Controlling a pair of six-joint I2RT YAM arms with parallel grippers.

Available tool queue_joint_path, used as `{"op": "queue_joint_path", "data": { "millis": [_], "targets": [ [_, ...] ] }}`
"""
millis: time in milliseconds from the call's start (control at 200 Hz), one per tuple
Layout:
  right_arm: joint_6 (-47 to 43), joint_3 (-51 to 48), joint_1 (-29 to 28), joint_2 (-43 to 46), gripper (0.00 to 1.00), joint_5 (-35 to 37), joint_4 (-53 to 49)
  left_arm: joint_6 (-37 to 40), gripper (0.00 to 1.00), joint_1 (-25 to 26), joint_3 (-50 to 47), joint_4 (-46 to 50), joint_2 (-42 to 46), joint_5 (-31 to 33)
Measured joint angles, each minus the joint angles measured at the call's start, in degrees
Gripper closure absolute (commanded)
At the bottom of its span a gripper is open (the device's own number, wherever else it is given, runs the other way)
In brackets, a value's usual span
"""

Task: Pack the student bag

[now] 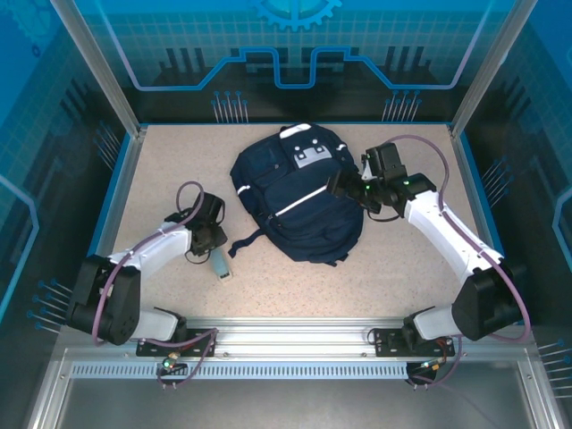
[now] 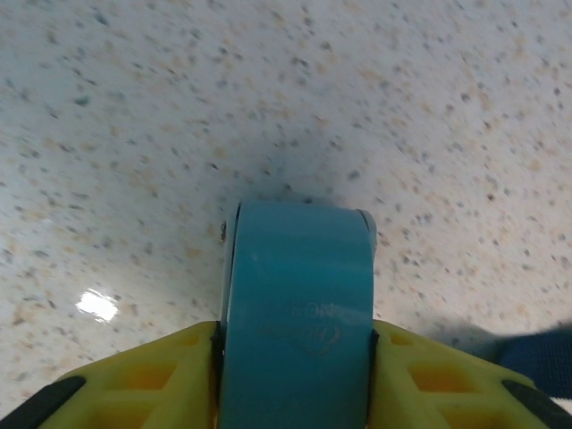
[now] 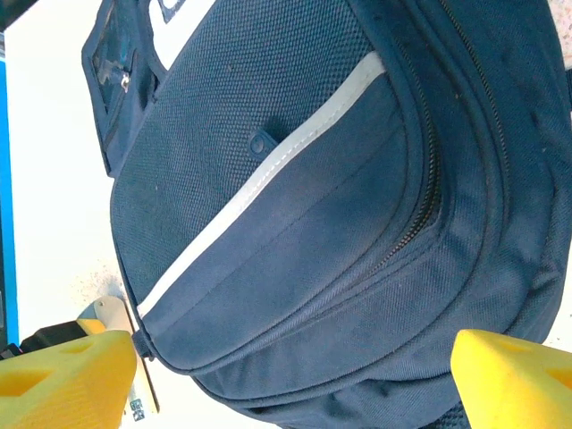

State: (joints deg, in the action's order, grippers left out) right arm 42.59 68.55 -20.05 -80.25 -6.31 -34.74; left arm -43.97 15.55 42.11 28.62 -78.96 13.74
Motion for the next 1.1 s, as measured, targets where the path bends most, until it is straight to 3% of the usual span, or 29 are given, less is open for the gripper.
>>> {"op": "queue_joint_path", "data": {
  "millis": [180,280,455,665,1101],
  "targets": [
    [-0.9,1.0,-2.9,-0.6,0.08,2.6,-2.5,-1.2,0.21,0.4,1.2,1.4,-0.3,-1.0],
    [-1.8,4.0,-7.1,-2.4,0.09,5.9,-4.5,-0.2,0.13,-0.4,3.2,2.7,0.4,-1.6],
    [-3.5,12.7,-18.3,-8.9,0.12,11.7,-7.3,2.6,0.09,-8.9,6.7,4.3,6.4,-3.3],
    [-4.9,27.2,-30.2,-23.7,0.13,15.1,-10.0,5.4,0.05,-21.3,8.9,6.8,12.7,-4.8],
    [-8.5,63.8,-39.1,-58.1,0.15,11.5,-17.6,8.6,0.02,-29.2,9.6,11.6,15.4,-6.6]
  ]
}}
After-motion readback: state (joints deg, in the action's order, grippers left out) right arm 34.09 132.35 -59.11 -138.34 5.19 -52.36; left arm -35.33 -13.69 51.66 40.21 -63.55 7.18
